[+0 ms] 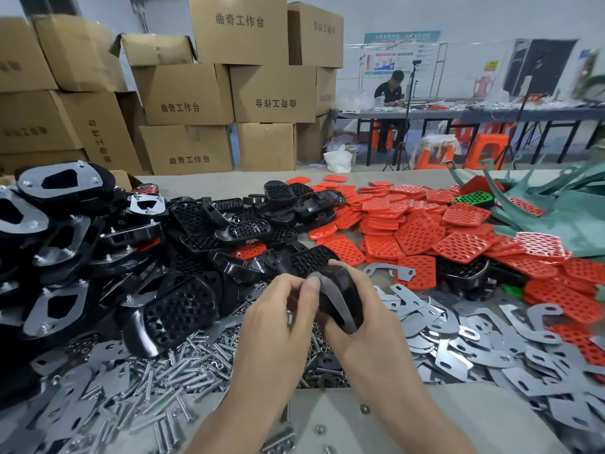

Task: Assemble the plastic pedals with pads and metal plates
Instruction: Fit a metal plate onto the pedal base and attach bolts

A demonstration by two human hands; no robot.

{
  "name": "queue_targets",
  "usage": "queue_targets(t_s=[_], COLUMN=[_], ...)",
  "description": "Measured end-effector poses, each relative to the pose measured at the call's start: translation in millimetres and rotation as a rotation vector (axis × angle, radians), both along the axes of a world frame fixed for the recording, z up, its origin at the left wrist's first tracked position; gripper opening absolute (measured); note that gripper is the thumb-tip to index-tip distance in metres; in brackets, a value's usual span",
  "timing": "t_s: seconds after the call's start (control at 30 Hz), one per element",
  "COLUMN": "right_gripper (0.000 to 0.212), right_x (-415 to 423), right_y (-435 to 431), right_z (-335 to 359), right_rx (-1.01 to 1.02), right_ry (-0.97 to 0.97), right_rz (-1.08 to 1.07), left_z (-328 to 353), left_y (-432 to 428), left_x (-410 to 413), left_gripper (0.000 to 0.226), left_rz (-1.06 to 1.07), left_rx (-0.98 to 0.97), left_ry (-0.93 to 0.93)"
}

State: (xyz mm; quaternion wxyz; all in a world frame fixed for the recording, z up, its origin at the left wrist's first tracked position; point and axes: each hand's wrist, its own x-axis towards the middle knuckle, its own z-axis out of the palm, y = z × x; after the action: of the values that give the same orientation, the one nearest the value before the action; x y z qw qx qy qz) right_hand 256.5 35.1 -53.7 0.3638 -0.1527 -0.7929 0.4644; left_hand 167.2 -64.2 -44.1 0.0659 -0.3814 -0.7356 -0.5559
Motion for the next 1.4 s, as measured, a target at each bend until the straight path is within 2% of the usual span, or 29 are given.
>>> queue_targets(t_s=[0.13,0.33,0.47,0.57,0.67,0.73,0.8,0.9,0.93,1.0,1.17,1.23,1.3,1.4], right_gripper=[0.082,0.08,0.088,0.087,0.08,0.078,0.077,0.076,0.075,0.073,0.075,0.076,0.075,0.076], right_x=[0,0,-1,-1,0,0,-1,-1,-1,-1,0,2,3,3], right_y=[-2,-2,-1,-2,0,0,-1,-1,-1,0,-2,-4,-5,-6], right_z=[1,1,1,2,0,-1,0,2,2,1,1,1,1,2], right_rx=[0.105,0.124,0.132,0.146,0.148,0.144,0.152,0.15,0.146,0.136,0.167,0.185,0.211,0.238], right_ry=[-0.057,-0.059,-0.086,-0.102,-0.115,-0.126,-0.131,-0.101,-0.09,-0.091,-0.136,-0.139,-0.143,-0.145], right_rz=[-0.023,-0.035,-0.039,-0.041,-0.039,-0.041,-0.05,-0.072,-0.082,-0.088,-0.076,-0.073,-0.071,-0.068], left_z=[2,6,9,11,11,11,11,10,10,11,20,23,23,21], left_y=[-1,-7,-7,-5,-5,-5,-5,-9,-10,-10,-6,-6,-8,-10], left_x=[2,-1,5,6,6,6,6,4,4,5,6,3,1,1], left_gripper=[0.034,0.007,0.002,0.016,0.034,0.034,0.029,0.019,0.017,0.016,0.028,0.029,0.029,0.031], left_rz=[-0.03,0.012,-0.05,-0.008,-0.014,-0.018,-0.004,0.075,0.079,0.03,-0.105,-0.151,-0.167,-0.108], left_rx=[0.011,-0.06,-0.017,0.034,-0.021,-0.021,-0.045,-0.177,-0.187,-0.136,0.059,0.089,0.068,0.023], left_ry=[-0.114,0.124,-0.031,-0.126,-0.182,-0.208,-0.128,0.167,0.188,0.064,-0.526,-0.662,-0.671,-0.501])
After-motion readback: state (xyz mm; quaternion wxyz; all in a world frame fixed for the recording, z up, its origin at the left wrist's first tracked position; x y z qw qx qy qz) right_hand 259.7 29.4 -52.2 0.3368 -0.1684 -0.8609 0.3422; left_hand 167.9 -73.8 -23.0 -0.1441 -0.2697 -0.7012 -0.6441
